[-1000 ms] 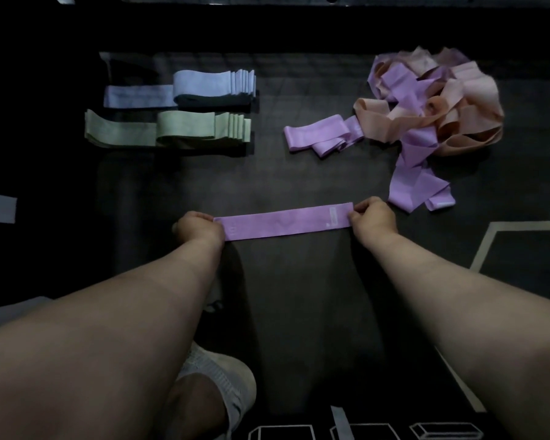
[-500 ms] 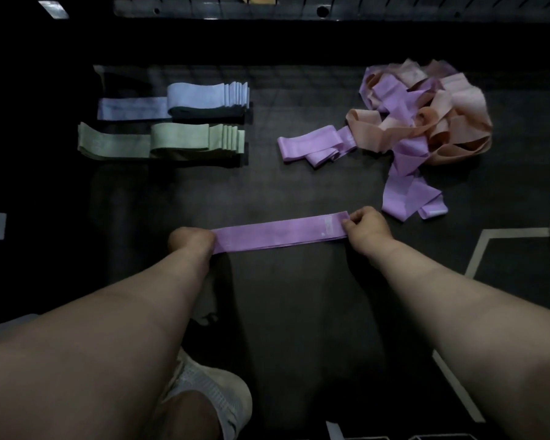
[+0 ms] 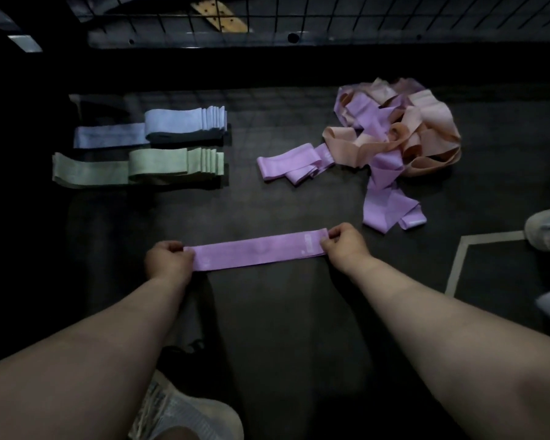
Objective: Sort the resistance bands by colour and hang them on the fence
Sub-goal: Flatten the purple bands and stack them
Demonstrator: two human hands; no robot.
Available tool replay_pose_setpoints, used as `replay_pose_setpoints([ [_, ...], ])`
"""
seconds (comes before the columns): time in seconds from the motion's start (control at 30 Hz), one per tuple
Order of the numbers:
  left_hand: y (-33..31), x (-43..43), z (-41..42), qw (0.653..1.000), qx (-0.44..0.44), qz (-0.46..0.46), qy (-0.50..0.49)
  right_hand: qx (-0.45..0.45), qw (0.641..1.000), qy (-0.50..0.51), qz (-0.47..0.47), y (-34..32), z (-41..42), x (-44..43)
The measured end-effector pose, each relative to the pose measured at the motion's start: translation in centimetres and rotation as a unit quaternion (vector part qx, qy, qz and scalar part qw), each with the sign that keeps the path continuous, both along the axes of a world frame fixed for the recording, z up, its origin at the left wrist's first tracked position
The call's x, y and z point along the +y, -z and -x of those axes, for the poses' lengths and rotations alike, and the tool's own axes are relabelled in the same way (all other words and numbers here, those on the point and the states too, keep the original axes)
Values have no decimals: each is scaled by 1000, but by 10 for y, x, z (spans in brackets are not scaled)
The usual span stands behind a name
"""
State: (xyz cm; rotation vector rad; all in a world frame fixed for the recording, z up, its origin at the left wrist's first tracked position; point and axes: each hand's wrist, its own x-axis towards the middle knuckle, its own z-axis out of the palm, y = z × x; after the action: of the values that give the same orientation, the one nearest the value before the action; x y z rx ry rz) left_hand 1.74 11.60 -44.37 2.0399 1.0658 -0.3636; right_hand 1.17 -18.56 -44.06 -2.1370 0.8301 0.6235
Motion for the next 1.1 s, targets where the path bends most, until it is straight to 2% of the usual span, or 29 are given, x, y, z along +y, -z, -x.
replay_pose_setpoints([
  [0.13, -3, -5, 1, 999, 20, -22, 22, 8, 998, 2, 55, -4, -4, -4],
  [0.27, -5, -7, -3, 997, 45, -48, 43, 30, 979, 24, 202, -13, -9, -15],
  [0.4, -13, -11, -6, 993, 65, -79, 53, 98, 981, -1, 170, -16, -12, -33],
  [0.47, -20, -16, -8, 990, 73, -105, 61, 54, 983, 34, 174, -18, -13, -42],
  [0.53, -31, -25, -10, 986, 61, -127, 86, -31, 978, 112, 175, -28, -8, -47],
  [0.63, -42, -40, -18, 979, 21, -134, 154, -134, 968, 121, 172, -47, -6, -56],
  [0.77, -83, -71, -33, 969, -54, -87, 223, -256, 948, 164, 91, -102, -13, -62],
  [0.9, -136, -112, -46, 955, -126, 25, 268, -333, 928, 164, 33, -170, -24, -64],
  [0.97, -167, -131, -48, 936, -160, 99, 298, -349, 929, 119, 25, -209, -30, -64],
  [1.1, -248, -165, -46, 872, -209, 249, 367, -330, 944, -21, -15, -293, -32, -50],
])
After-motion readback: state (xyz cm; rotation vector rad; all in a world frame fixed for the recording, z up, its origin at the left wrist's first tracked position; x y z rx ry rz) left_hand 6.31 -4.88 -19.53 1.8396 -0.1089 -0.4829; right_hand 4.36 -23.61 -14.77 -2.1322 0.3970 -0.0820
